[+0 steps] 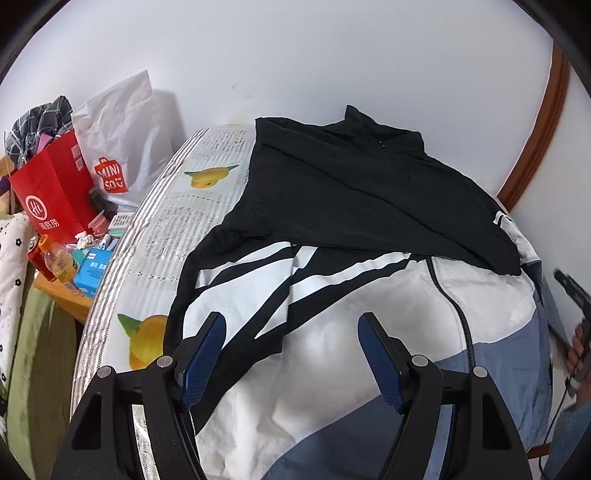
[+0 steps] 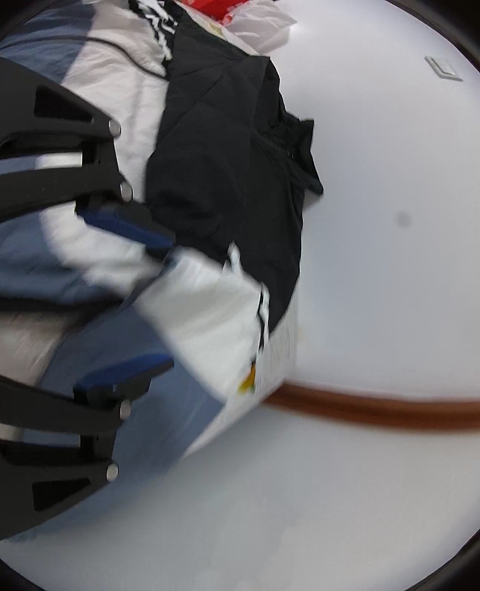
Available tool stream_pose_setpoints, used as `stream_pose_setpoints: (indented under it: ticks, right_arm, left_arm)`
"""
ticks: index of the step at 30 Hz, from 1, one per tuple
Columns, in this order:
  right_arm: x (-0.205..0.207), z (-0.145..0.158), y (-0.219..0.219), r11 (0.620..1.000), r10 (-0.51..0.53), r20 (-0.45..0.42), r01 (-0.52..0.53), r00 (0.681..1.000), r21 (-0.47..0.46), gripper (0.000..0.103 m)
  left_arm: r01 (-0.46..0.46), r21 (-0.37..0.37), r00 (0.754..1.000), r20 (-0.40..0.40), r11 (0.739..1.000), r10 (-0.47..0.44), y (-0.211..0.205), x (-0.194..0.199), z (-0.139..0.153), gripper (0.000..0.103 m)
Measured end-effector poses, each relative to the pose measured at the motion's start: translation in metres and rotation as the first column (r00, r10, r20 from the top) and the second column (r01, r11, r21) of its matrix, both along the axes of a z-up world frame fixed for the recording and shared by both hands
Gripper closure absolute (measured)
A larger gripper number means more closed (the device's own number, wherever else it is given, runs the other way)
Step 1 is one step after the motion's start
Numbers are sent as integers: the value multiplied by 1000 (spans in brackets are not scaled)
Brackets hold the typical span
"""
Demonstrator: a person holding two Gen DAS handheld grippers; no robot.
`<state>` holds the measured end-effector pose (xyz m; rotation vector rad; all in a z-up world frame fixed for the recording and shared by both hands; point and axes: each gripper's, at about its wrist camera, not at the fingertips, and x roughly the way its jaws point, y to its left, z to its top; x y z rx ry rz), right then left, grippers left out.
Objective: Fold large clothes
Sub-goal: 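Grasp the blue-grey sleeve cuff with the right tool, then fold the held sleeve across the jacket body and release with the right tool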
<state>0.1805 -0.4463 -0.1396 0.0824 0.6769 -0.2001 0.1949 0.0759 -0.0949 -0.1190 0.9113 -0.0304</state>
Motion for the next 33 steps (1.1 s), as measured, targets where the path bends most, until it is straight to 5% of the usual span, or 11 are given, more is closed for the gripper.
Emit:
stream_pose_setpoints:
  ticks: [12, 23, 25, 30, 33]
  right_arm:
    - [-126, -38, -99, 971, -219, -167, 198, 961, -134, 28]
    - [-140, -78, -133, 950, -294, -226, 257, 929, -177, 29]
    - [-137, -80, -135, 945, -310, -231, 272, 922, -185, 35]
    - [-132, -72, -142, 930, -350, -220, 310, 910, -197, 91]
    - [-133, -53, -143, 926, -362, -178, 331, 915, -182, 95]
  left_arm:
    - [42, -8, 999, 8, 999, -42, -27, -14, 8, 31]
    - [-12, 66, 999, 31, 998, 10, -23, -31, 9, 30]
    - [-16, 79, 999, 31, 997, 14, -20, -34, 6, 30]
    - [-52, 115, 999, 4, 992, 52, -3, -39, -10, 30]
    - [-77, 93, 997, -5, 993, 77, 15, -40, -15, 30]
